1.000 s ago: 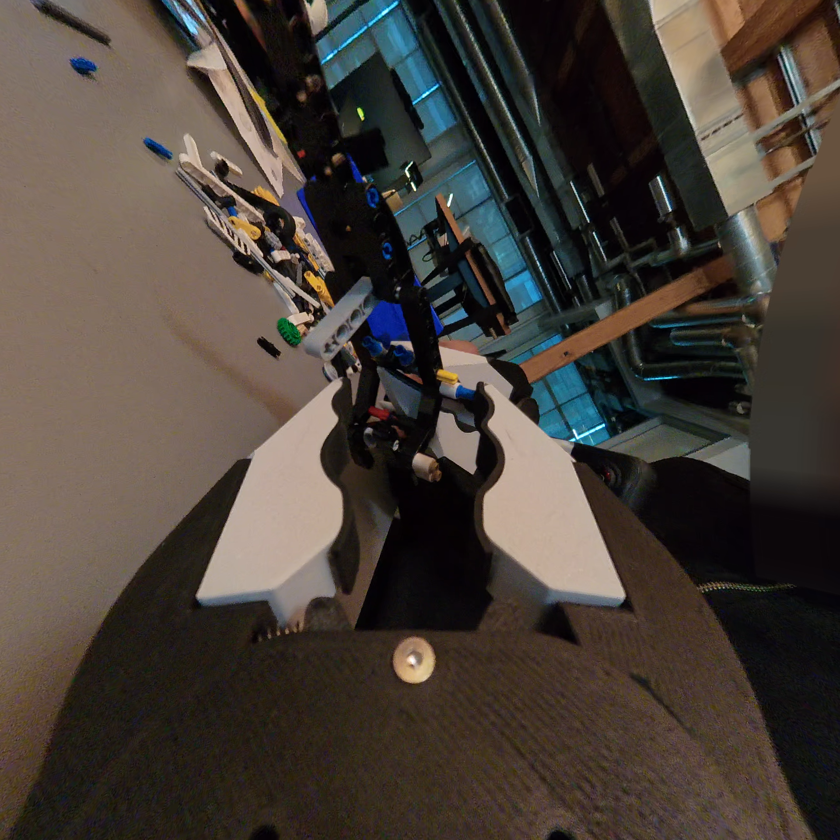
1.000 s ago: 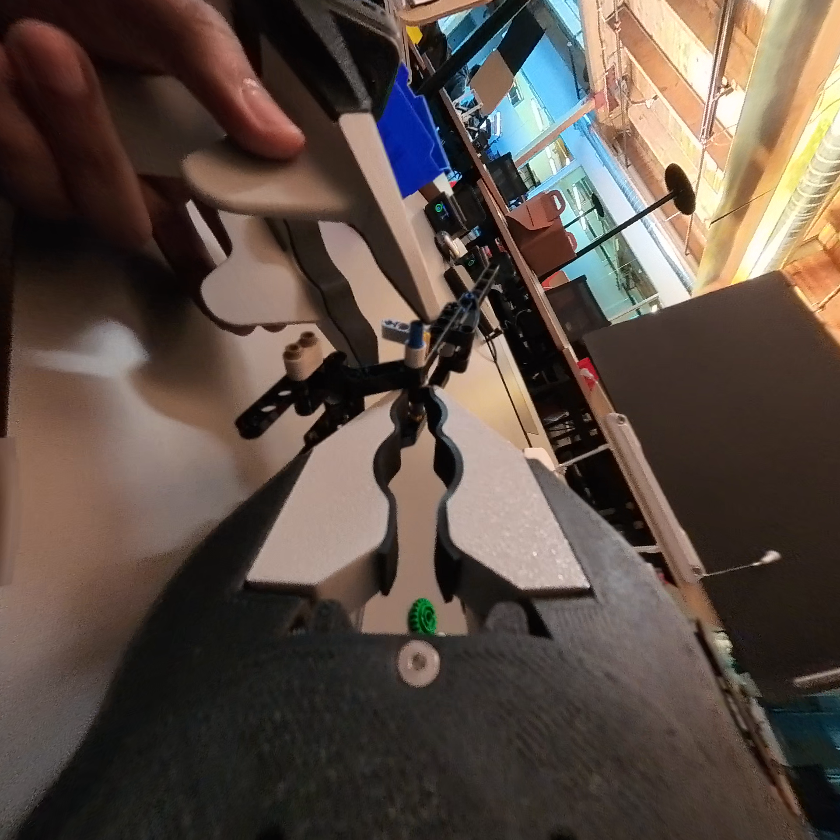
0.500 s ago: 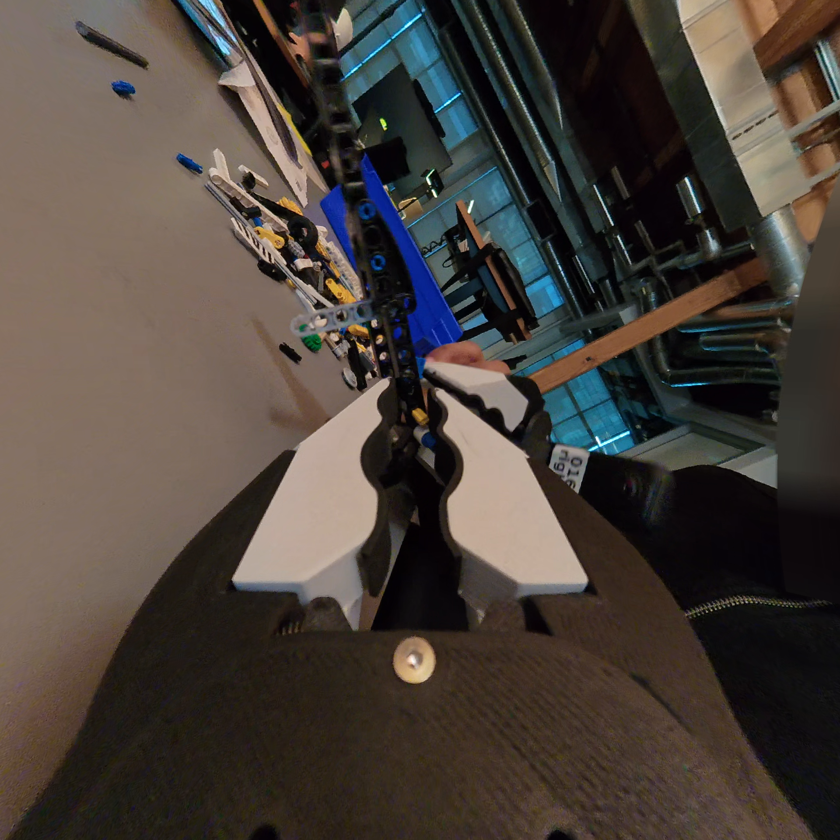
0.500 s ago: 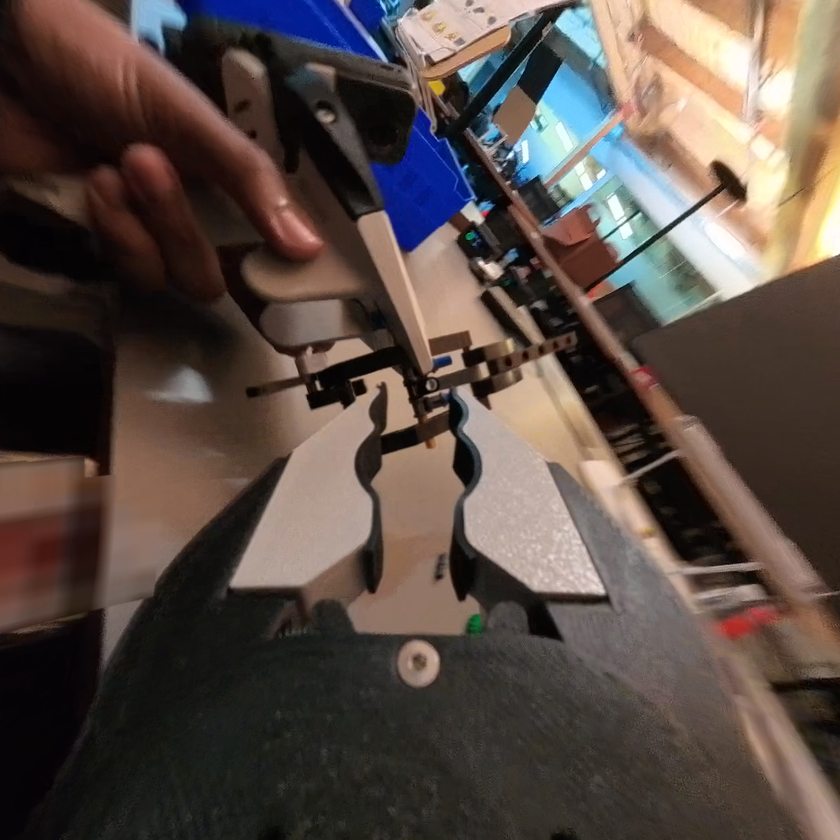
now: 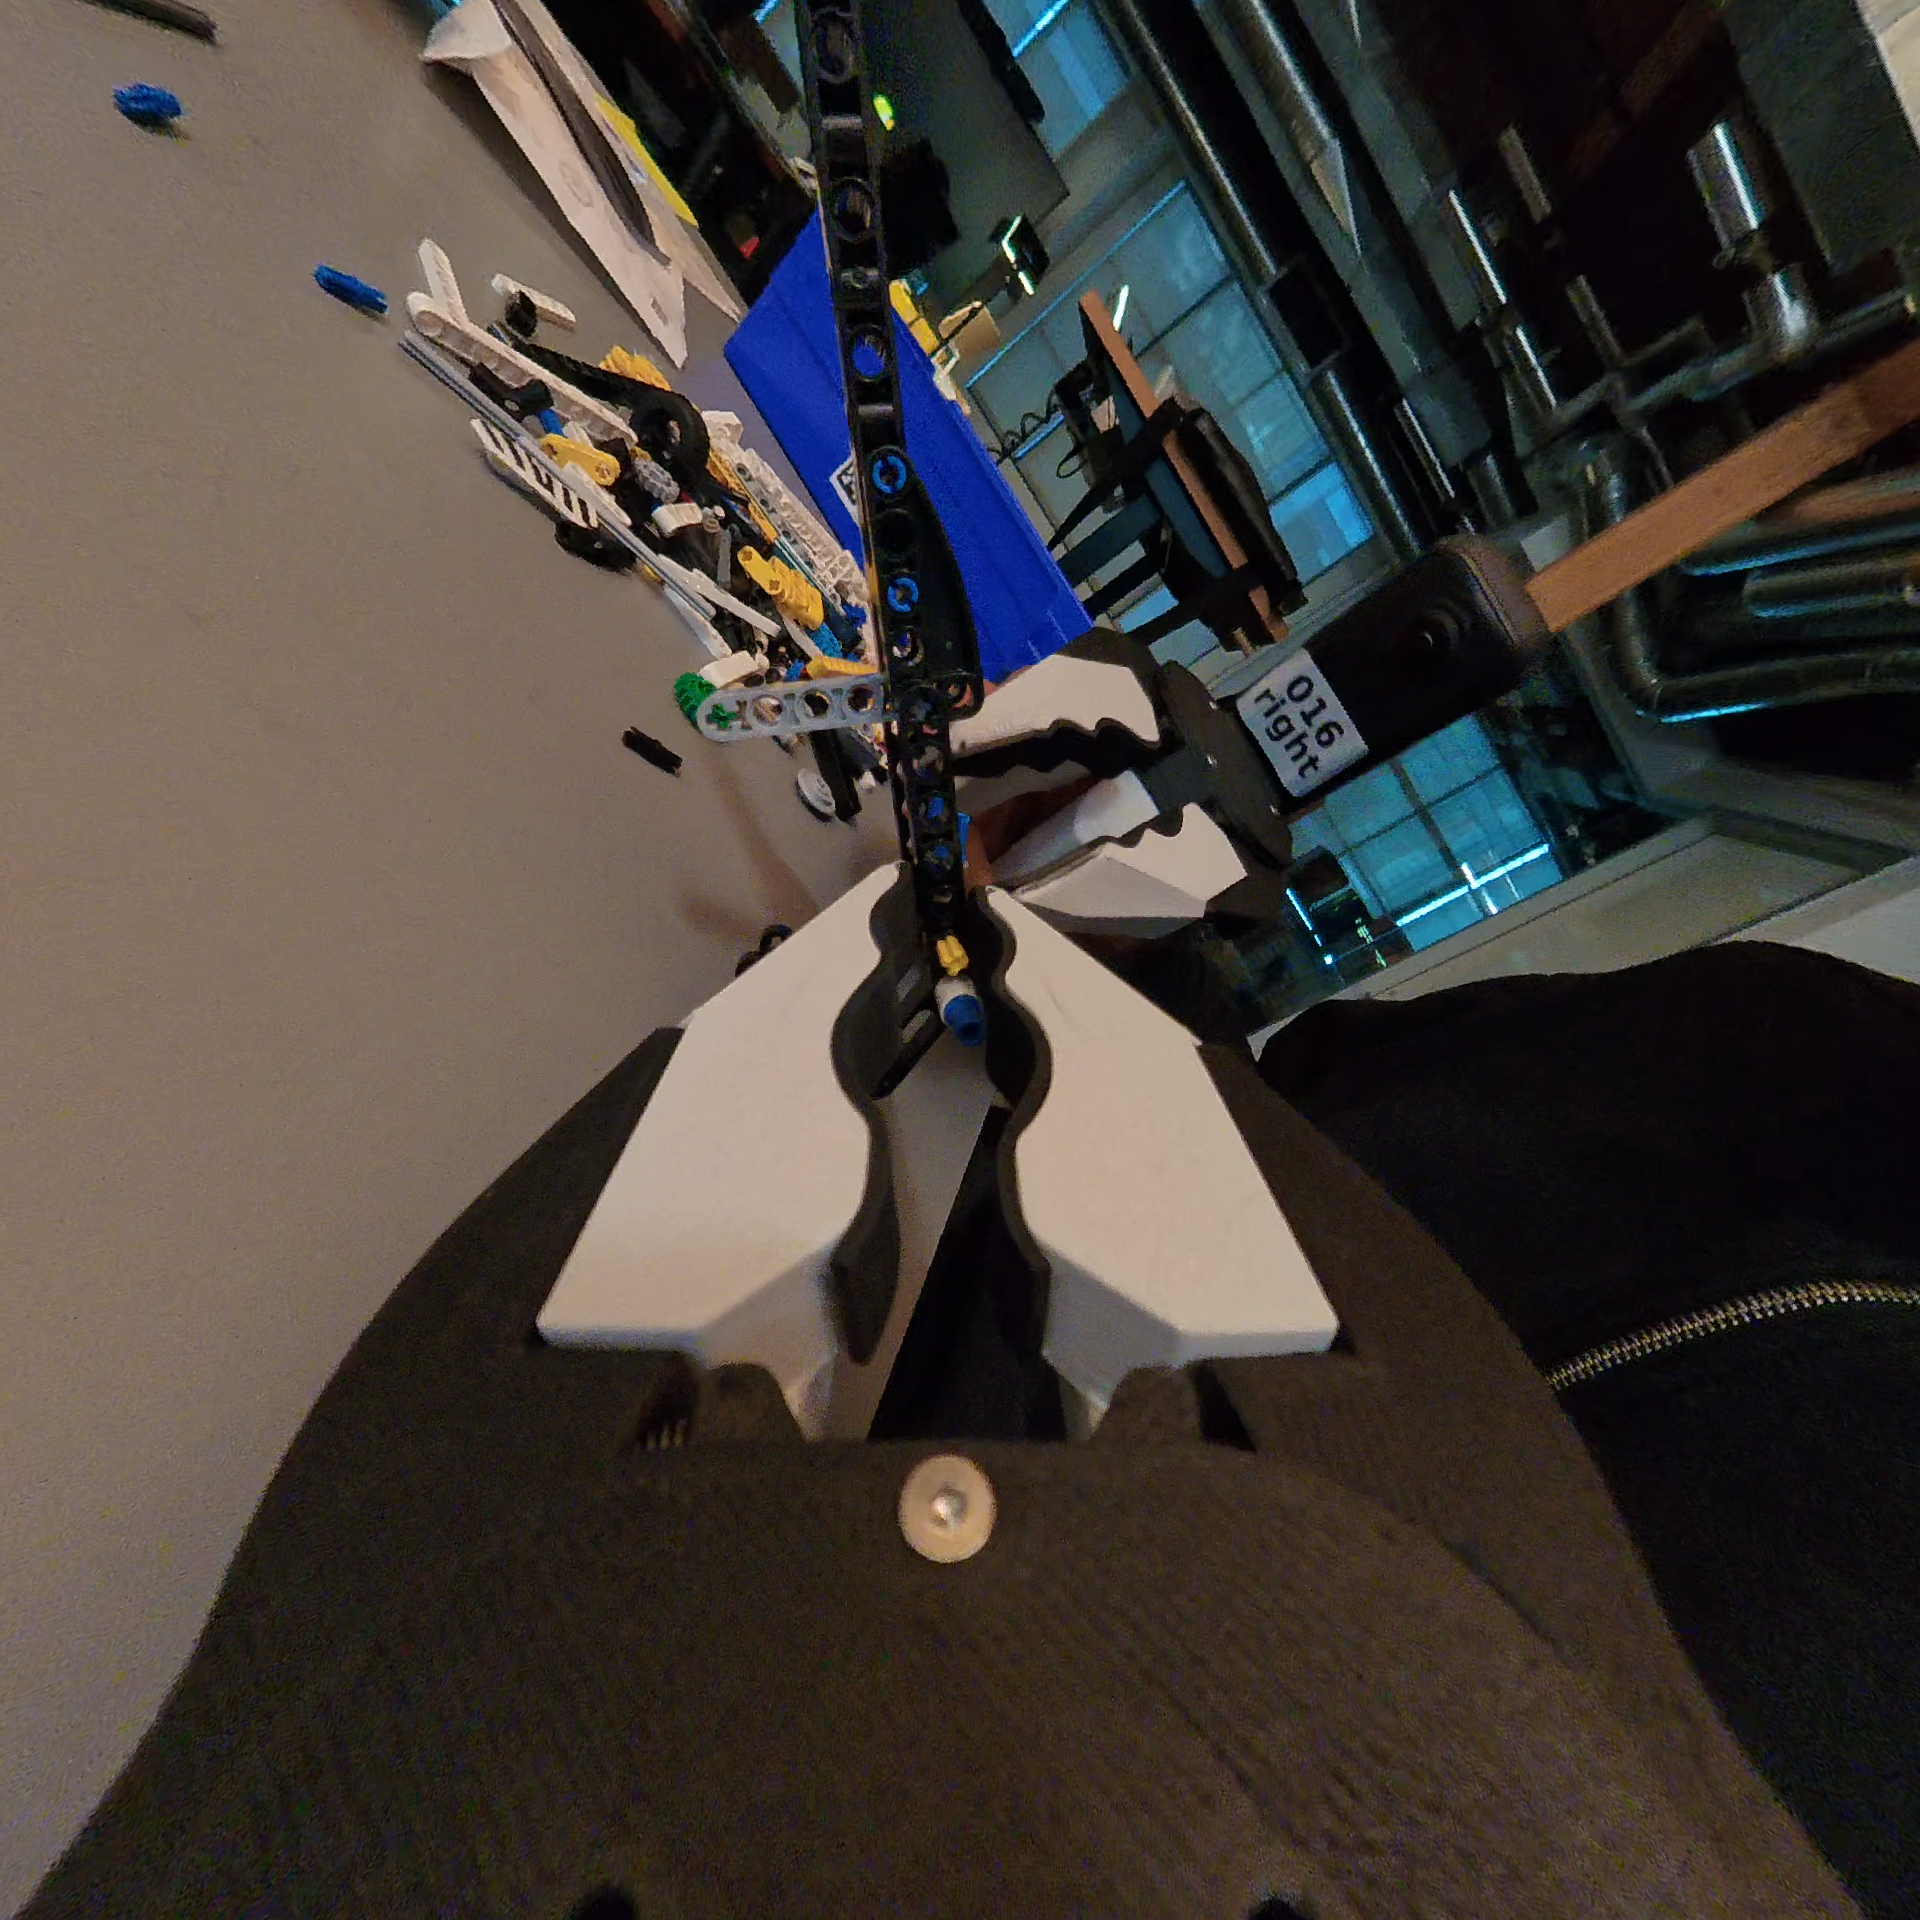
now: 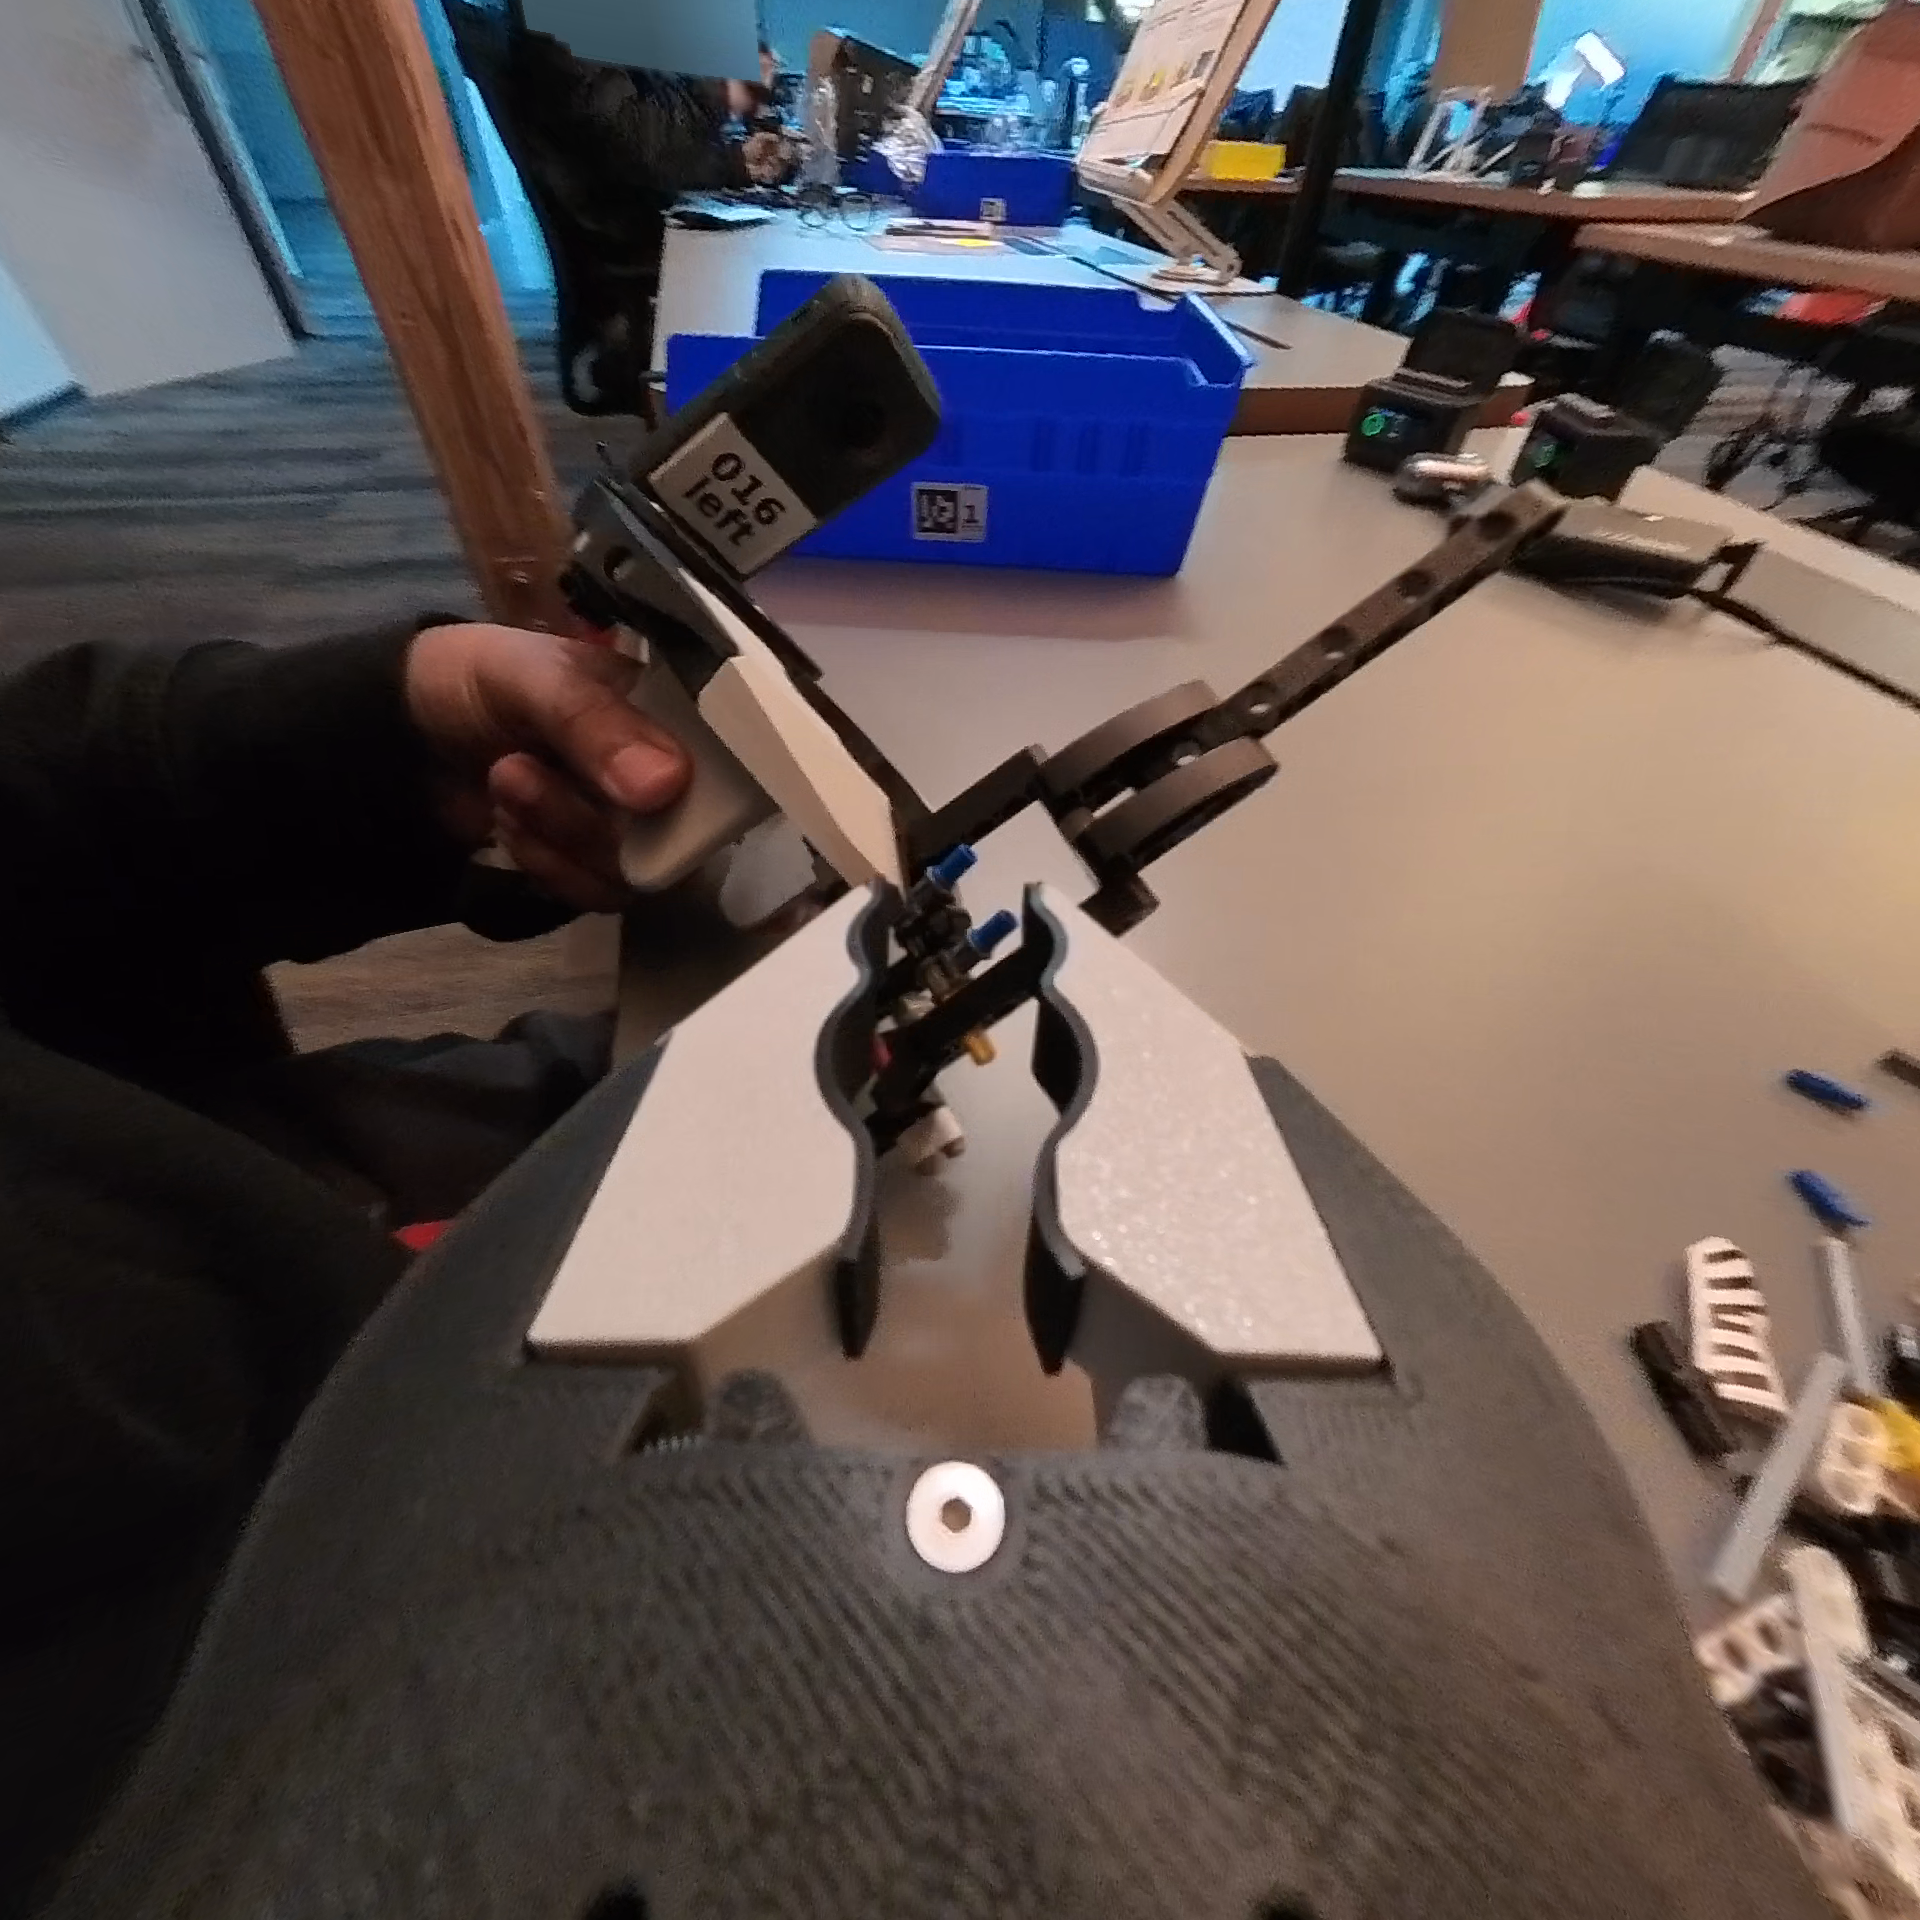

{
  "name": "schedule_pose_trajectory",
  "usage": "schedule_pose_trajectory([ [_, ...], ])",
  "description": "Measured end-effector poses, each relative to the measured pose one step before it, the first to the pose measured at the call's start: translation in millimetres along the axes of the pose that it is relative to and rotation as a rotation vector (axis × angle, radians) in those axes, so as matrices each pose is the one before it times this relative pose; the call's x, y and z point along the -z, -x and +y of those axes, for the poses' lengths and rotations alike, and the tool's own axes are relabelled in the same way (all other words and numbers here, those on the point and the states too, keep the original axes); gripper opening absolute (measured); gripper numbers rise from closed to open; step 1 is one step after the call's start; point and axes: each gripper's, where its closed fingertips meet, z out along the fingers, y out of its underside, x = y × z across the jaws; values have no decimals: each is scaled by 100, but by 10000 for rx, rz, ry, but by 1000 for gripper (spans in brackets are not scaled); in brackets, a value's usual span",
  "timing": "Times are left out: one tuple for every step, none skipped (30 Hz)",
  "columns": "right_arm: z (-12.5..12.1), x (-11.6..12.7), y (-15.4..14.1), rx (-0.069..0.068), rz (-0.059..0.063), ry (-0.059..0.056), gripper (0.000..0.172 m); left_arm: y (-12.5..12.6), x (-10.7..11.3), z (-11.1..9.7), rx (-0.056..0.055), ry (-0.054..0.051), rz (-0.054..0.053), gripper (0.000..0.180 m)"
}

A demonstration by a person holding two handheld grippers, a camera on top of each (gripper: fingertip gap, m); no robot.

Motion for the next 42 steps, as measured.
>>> schedule_pose_trajectory([
  [48,17,255,-163,-202,10,22,-61,-7,42,-46,22,24,6],
  [48,53,99,-104,-79,20,22,-21,-14,42,-26,25,5,6],
  [49,68,35,-38,-28,60,22,-30,-31,88,-35,58,7,6],
  [64,79,25,22,8,96,21,-4,-51,55,-48,47,-15,6],
  [45,100,23,78,37,93,20,15,-45,52,-41,38,-28,6],
  [-11,118,-38,116,79,44,16,98,-47,22,6,21,-62,6],
  [-41,147,-14,121,62,14,13,150,-15,-19,43,-3,-85,6],
  [38,127,61,94,-20,41,7,122,-20,1,45,5,-62,7],
  [91,81,194,52,-111,51,1,95,-8,-42,26,-24,-58,8],
  [104,21,197,1,-104,41,0,94,7,-43,14,-29,-62,7],
  [174,-51,7,2,15,63,0,-19,-10,35,-14,23,9,6],
  [228,-95,-178,70,161,107,2,-64,-25,81,-27,51,32,5],
  [78,-42,-211,121,204,61,4,-4,-18,23,-36,11,-12,5],
  [-179,20,-188,116,205,-89,13,15,2,-24,-28,-25,-29,4],
  [-224,47,-117,83,129,-109,17,-65,20,1,-17,1,38,4],
  [-80,11,7,17,11,3,18,-42,20,-5,-5,-10,29,4],
  [51,-42,89,-6,-59,106,20,26,-6,-10,9,-2,-19,4],
  [89,-62,135,49,-58,144,23,53,-16,-3,8,-4,-35,4],
  [100,-77,192,147,-46,155,25,4,-7,9,8,15,-2,5],
  [135,-101,137,243,34,197,26,-1,-33,57,12,43,10,5],
  [274,-149,14,332,133,278,27,-11,-45,97,14,70,13,5],
  [426,-217,-38,411,187,367,27,-2,-71,129,4,91,7,7],
  [465,-236,-66,452,218,382,26,60,-82,119,-3,87,-42,8],
  [381,-222,-11,449,201,327,26,142,-81,106,6,70,-101,9],
  [239,-172,-3,381,182,235,25,118,-71,96,-5,65,-87,10],
  [146,-119,9,287,133,170,24,17,-57,68,-37,44,-34,10],
  [107,-64,42,221,76,145,24,12,-29,61,-31,39,-30,10],
  [63,-1,-43,238,98,105,21,24,-23,15,2,11,-22,10],
  [-20,41,131,296,2,19,16,20,-12,-15,35,5,6,10],
  [-27,20,60,298,70,-1,14,19,11,-36,56,-12,17,10],
  [12,-29,-5,320,146,15,13,153,55,-142,110,-80,-53,10],
  [62,-50,-55,335,207,37,13,171,68,-194,143,-113,-49,10],
  [100,-34,-109,355,261,46,13,107,88,-179,139,-102,-3,10],
  [50,-1,-138,345,290,16,13,70,65,-140,113,-79,9,10],
  [-7,38,-215,292,320,-36,13,122,52,-134,97,-78,-34,10],
  [-10,41,-186,231,292,-44,13,68,31,-147,67,-82,-14,12],
  [16,35,-115,188,240,-51,13,11,39,-67,37,-42,10,13],
  [-27,34,-129,198,265,-81,13,-1,8,-29,27,-11,13,14],
  [-53,52,-121,259,313,-108,13,-45,-4,-7,2,-5,31,14],
  [-65,25,-93,355,360,-109,13,-101,10,-5,-20,3,61,14],
  [-54,28,-78,509,411,-72,13,-68,8,14,-3,4,47,12],
  [-48,28,-97,650,466,-34,13,-2,10,-33,21,-10,10,11],
])
